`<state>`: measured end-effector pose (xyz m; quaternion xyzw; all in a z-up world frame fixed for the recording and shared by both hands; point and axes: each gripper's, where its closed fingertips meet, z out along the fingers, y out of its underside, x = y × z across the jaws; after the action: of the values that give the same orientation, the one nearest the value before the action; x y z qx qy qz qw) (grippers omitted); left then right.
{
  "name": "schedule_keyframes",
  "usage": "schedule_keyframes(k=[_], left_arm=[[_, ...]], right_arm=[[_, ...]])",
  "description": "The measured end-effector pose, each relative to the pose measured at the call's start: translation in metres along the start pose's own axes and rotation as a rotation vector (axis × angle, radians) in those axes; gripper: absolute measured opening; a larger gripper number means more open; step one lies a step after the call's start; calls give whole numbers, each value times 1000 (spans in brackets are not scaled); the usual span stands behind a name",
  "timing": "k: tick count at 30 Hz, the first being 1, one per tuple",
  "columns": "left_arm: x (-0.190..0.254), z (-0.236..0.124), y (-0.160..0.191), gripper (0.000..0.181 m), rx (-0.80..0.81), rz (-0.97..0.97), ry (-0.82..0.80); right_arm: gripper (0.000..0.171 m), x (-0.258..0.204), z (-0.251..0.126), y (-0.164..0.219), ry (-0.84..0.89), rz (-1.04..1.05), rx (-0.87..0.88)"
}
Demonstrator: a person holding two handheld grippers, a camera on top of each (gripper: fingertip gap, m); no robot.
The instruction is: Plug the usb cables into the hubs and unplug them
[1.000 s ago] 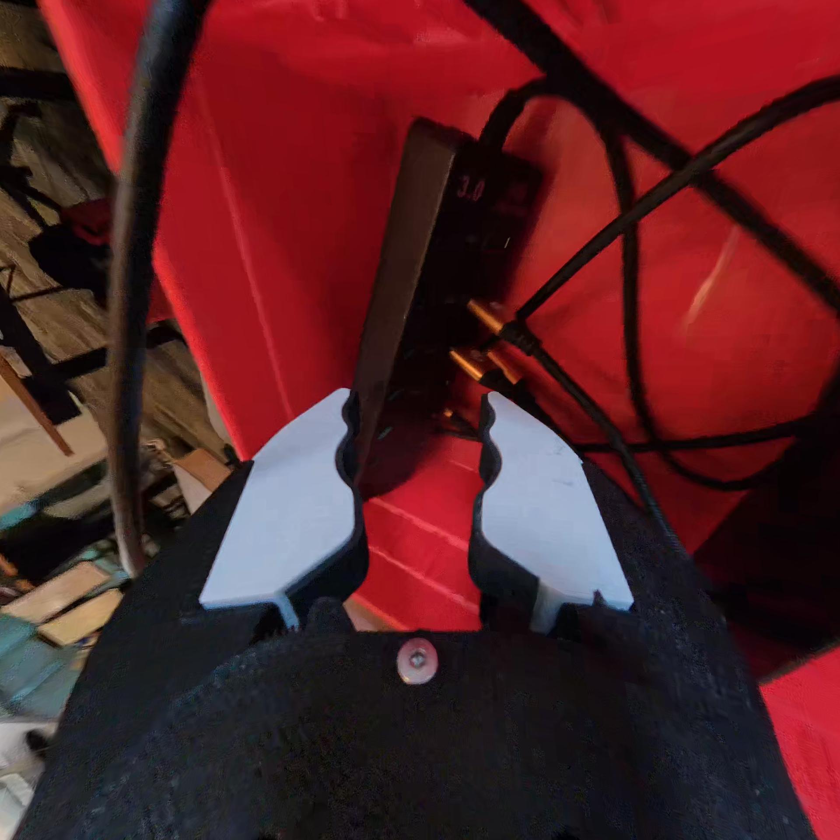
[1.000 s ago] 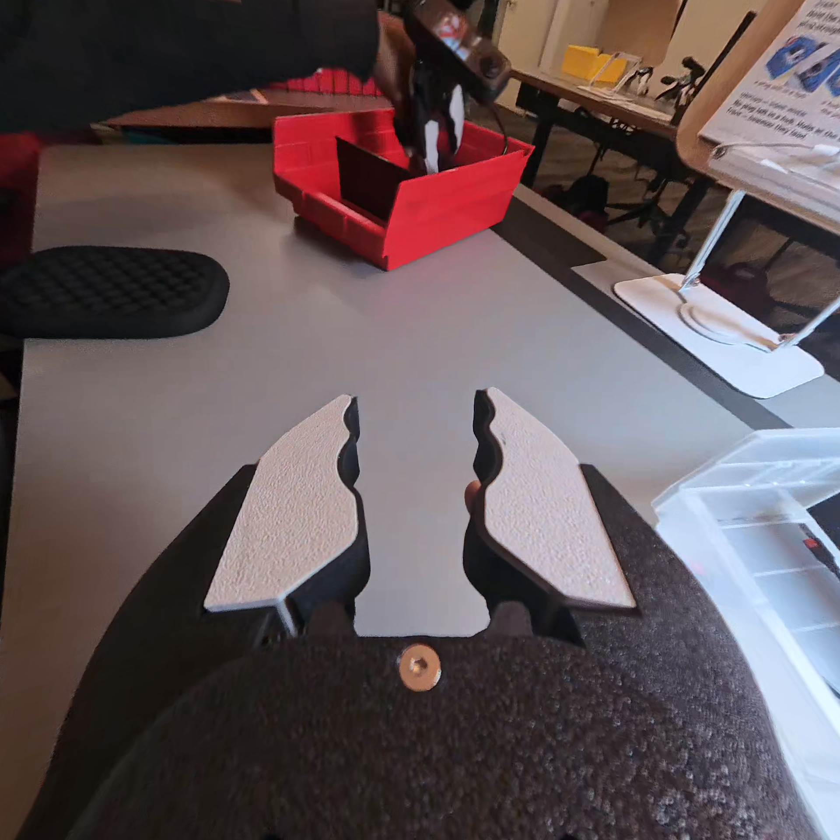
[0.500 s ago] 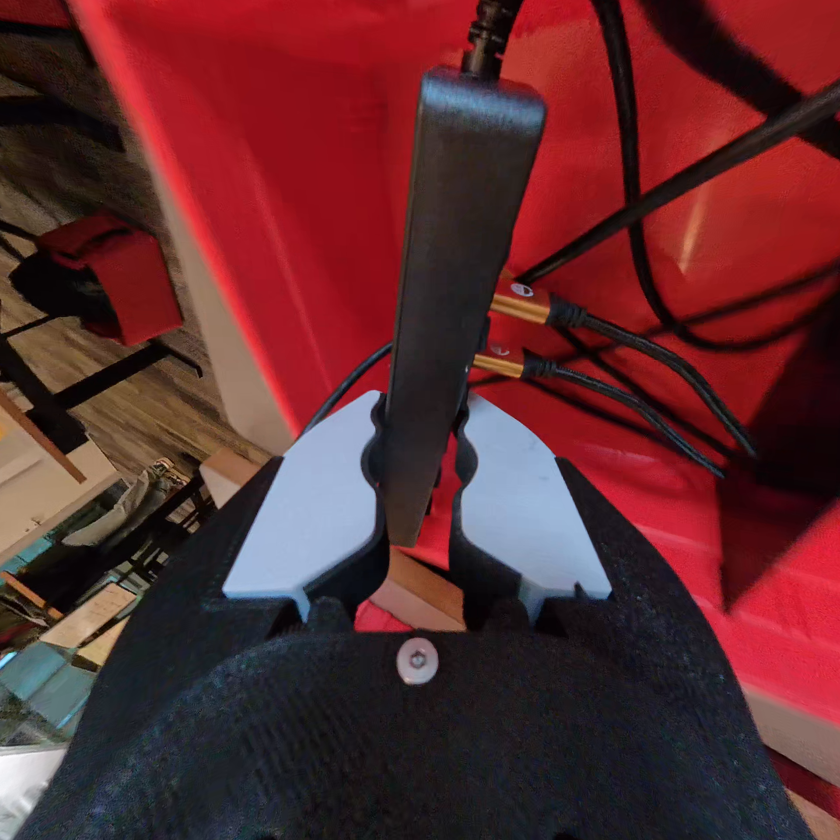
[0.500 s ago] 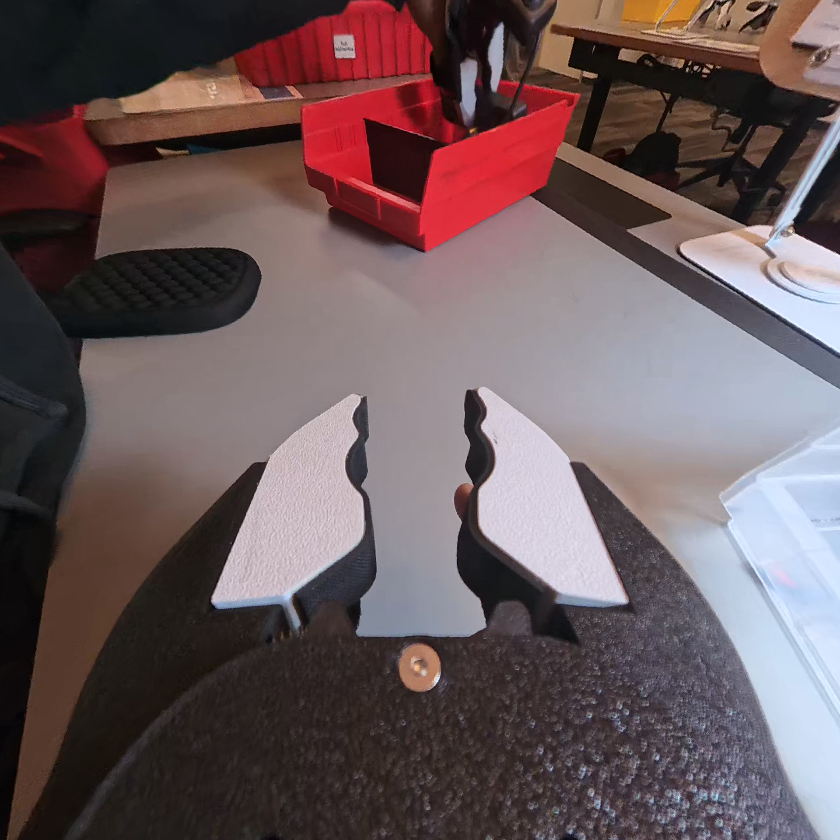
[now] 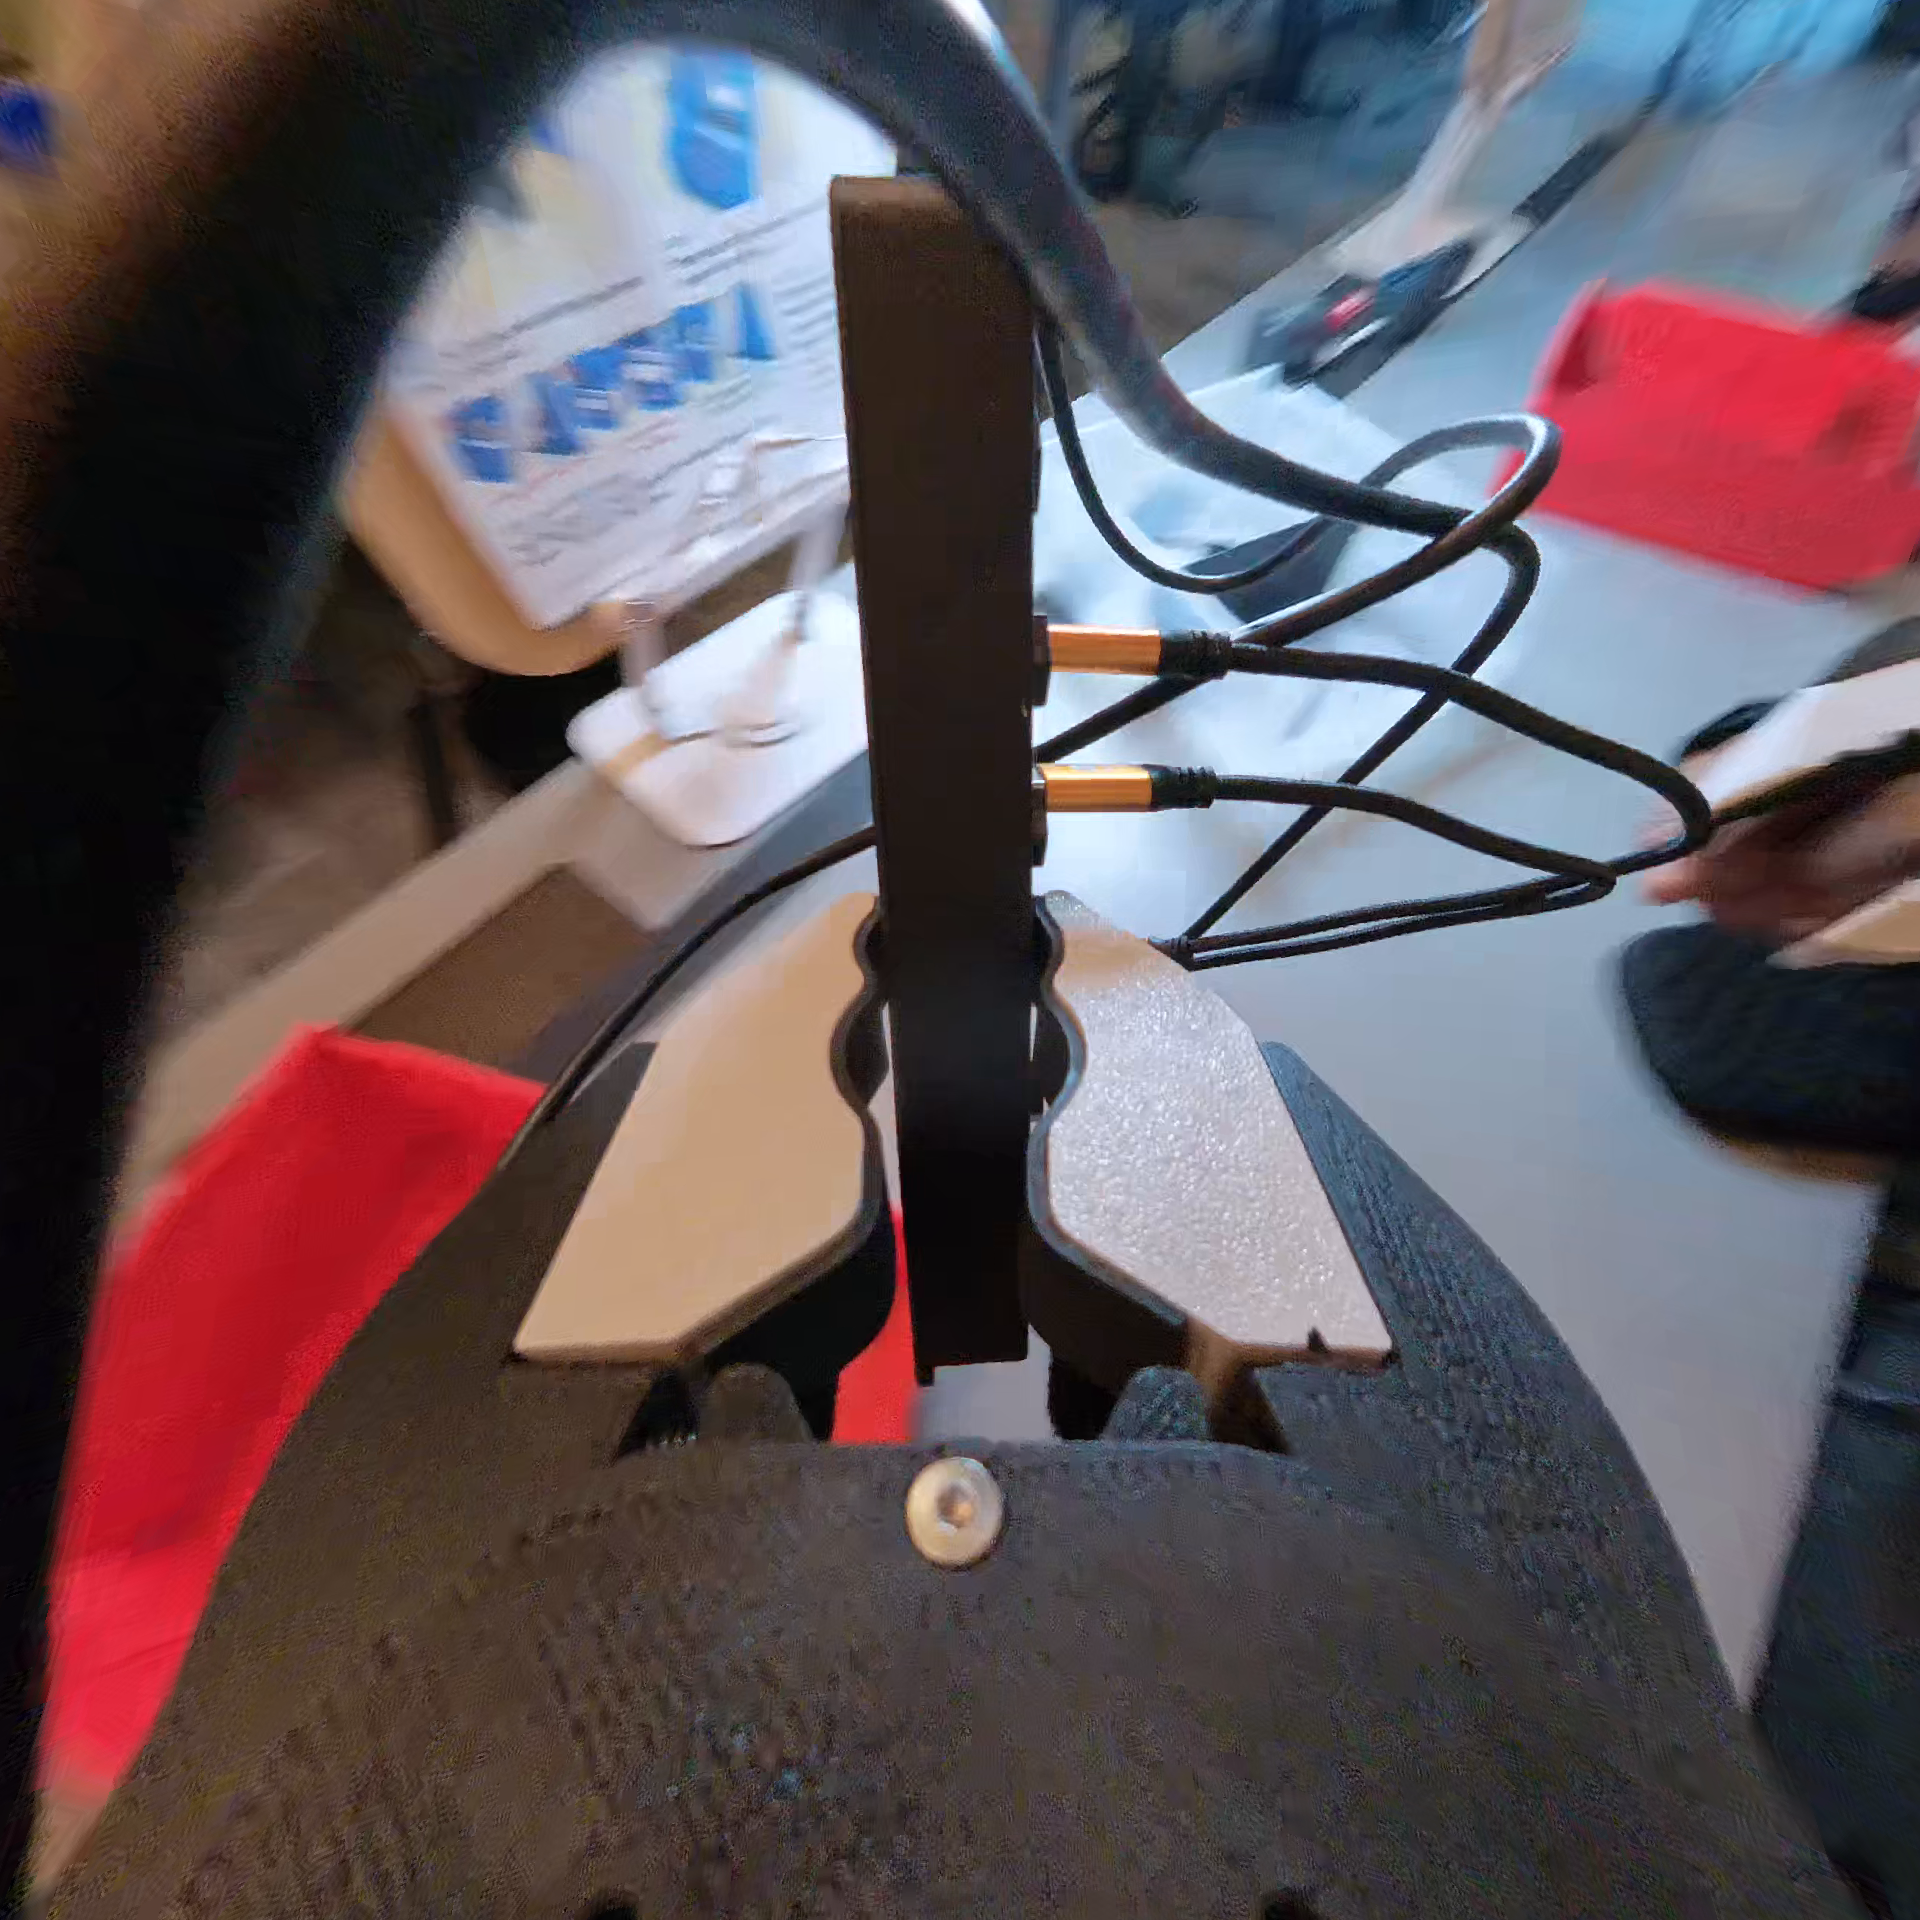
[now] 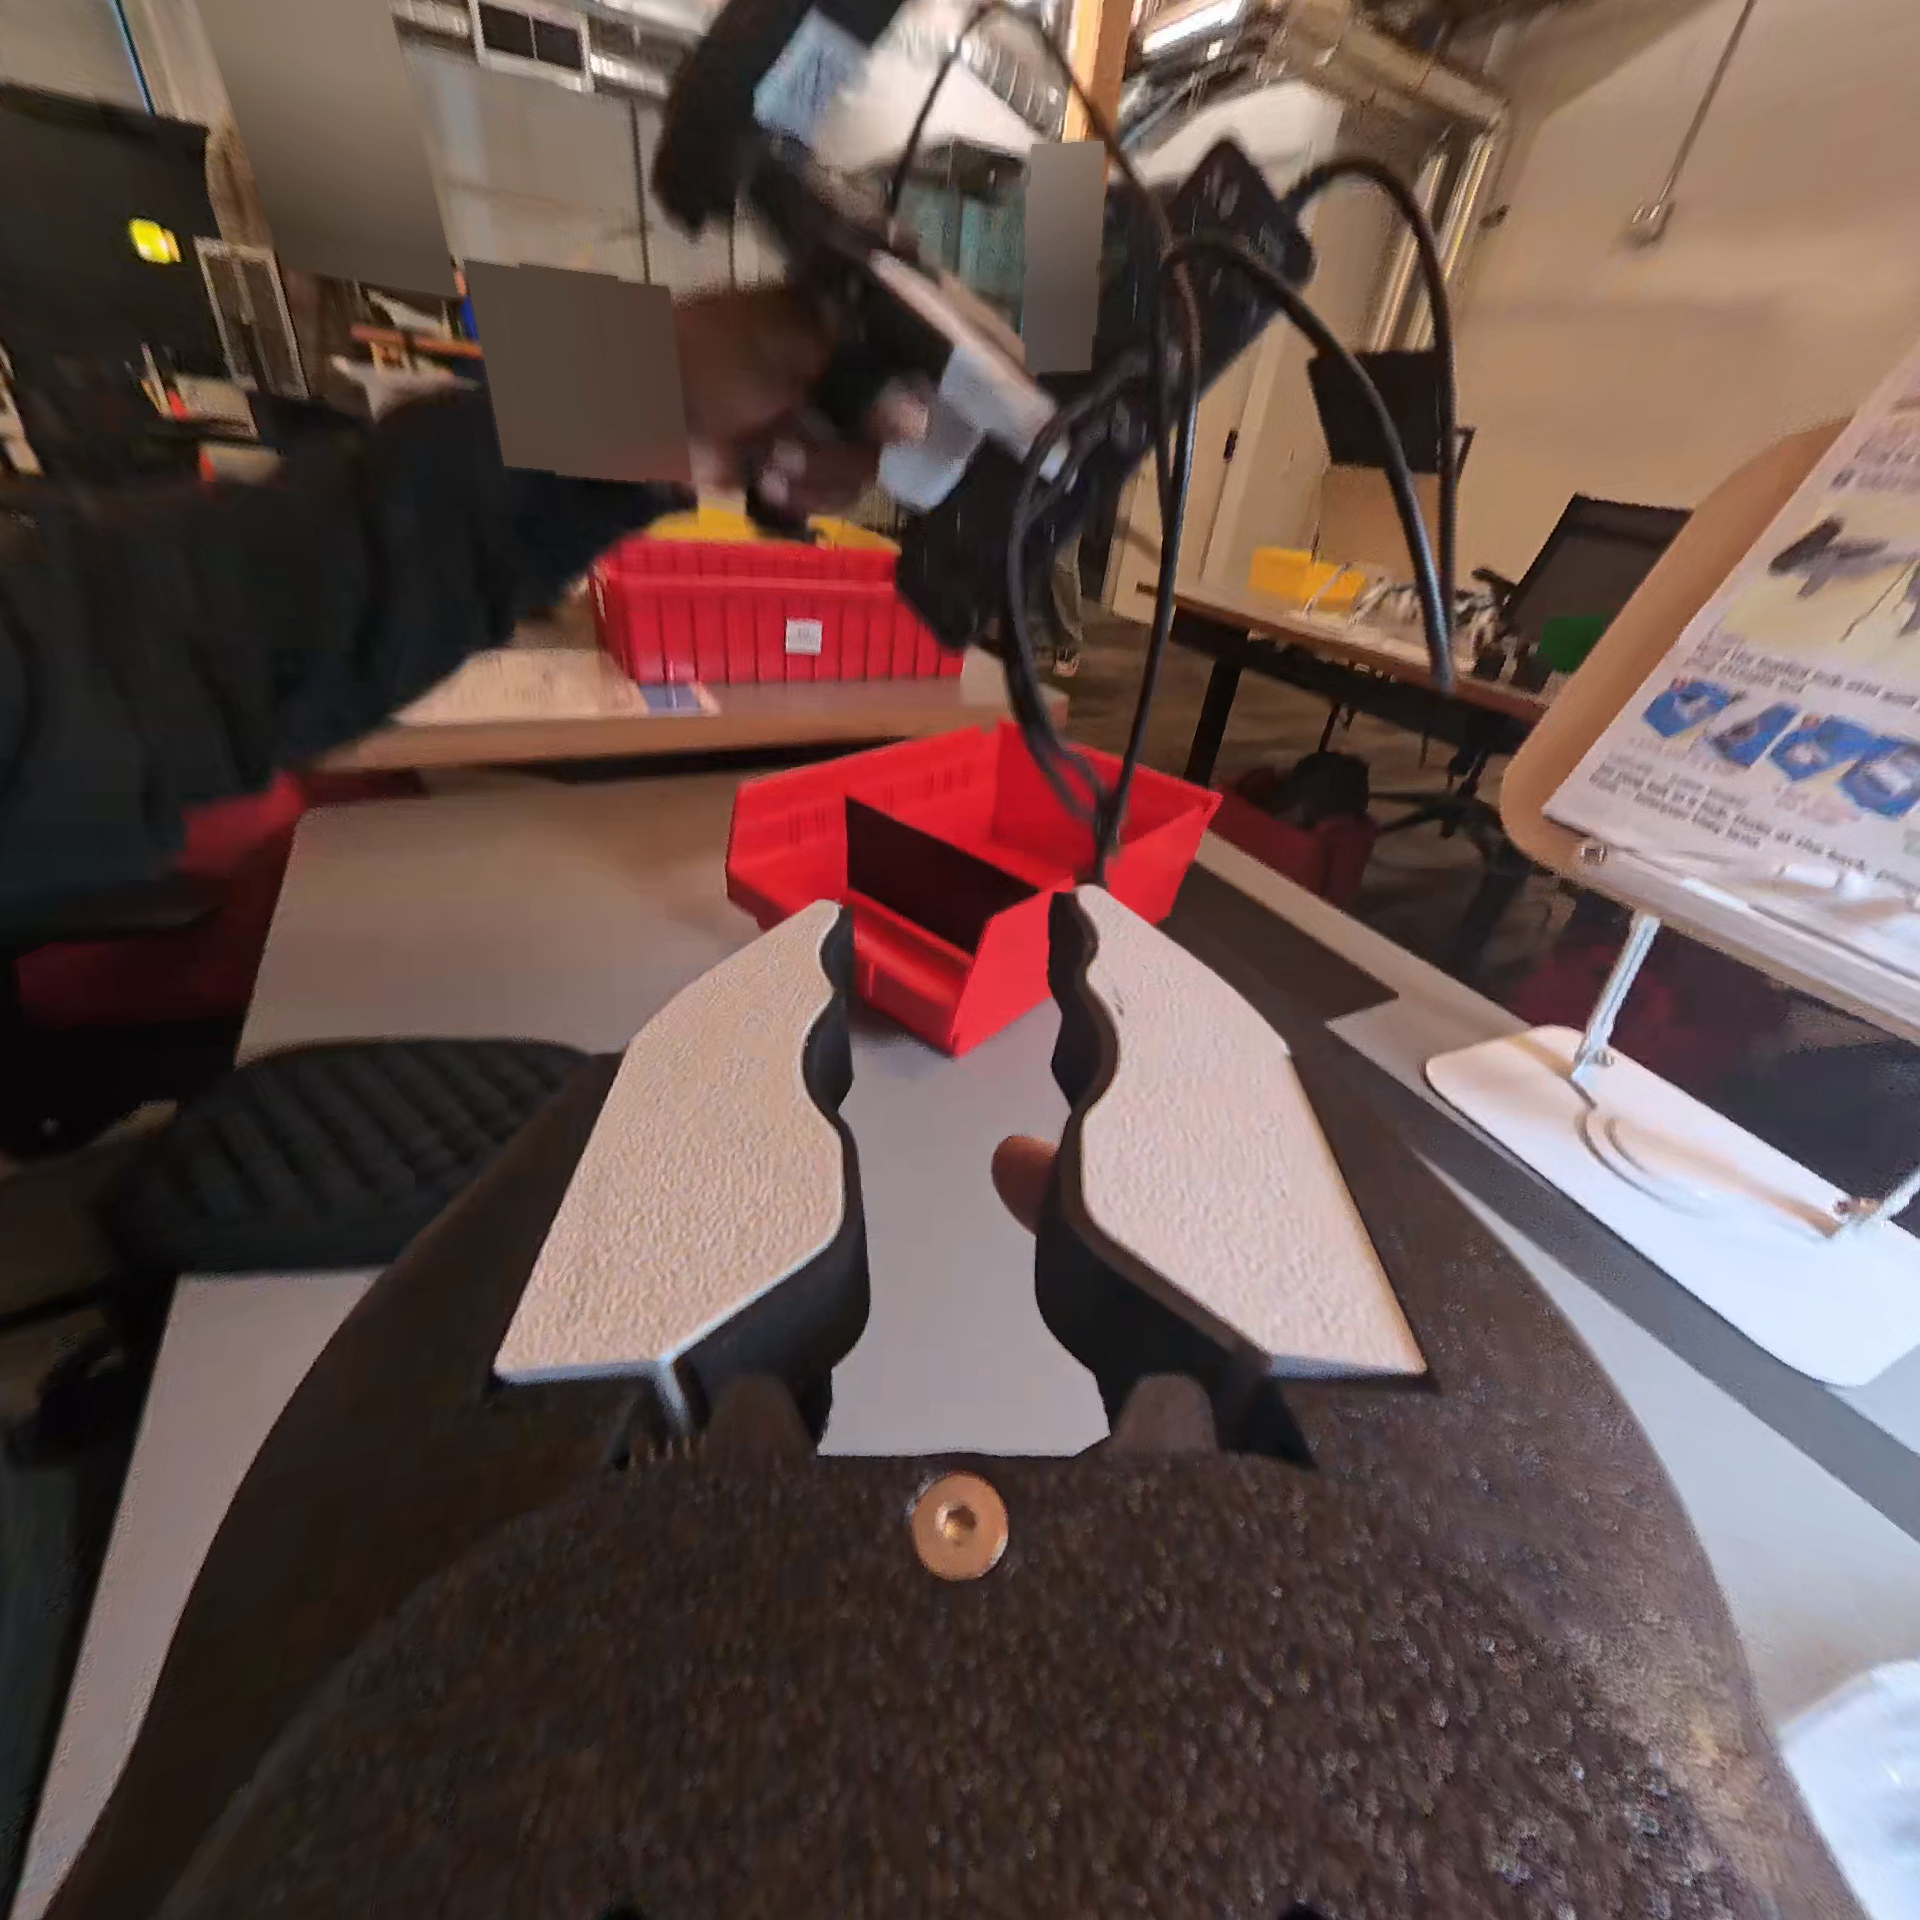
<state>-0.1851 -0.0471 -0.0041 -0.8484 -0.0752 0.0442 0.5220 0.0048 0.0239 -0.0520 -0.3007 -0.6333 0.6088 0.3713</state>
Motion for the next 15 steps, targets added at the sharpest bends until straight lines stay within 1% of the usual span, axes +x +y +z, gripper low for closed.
schedule_keyframes(k=[1, 3, 5, 6, 8, 10, 12, 15], left_arm=[[21, 12, 7, 25, 20, -46, 58], [58, 42, 32, 25, 16, -109, 162], [84, 79, 66, 25, -22, -157, 204], [93, 97, 83, 25, -41, -184, 214], [107, 127, 112, 25, -73, -258, 242], [113, 147, 131, 25, -93, -281, 220], [115, 158, 144, 24, -132, -228, 161], [118, 160, 149, 25, -137, -117, 68]], right_arm=[[33, -2, 2, -9, 1, 0, 16], [29, -5, 5, -22, 9, -24, 16], [27, -9, 8, -20, 17, -59, -63], [28, -12, 11, -11, 9, -66, -138], [30, -12, 16, 19, -8, -61, -303], [31, 4, 21, 60, 38, -84, -460], [31, 23, 23, 101, 71, -93, -587], [32, 56, 26, 134, 163, -82, -633]])
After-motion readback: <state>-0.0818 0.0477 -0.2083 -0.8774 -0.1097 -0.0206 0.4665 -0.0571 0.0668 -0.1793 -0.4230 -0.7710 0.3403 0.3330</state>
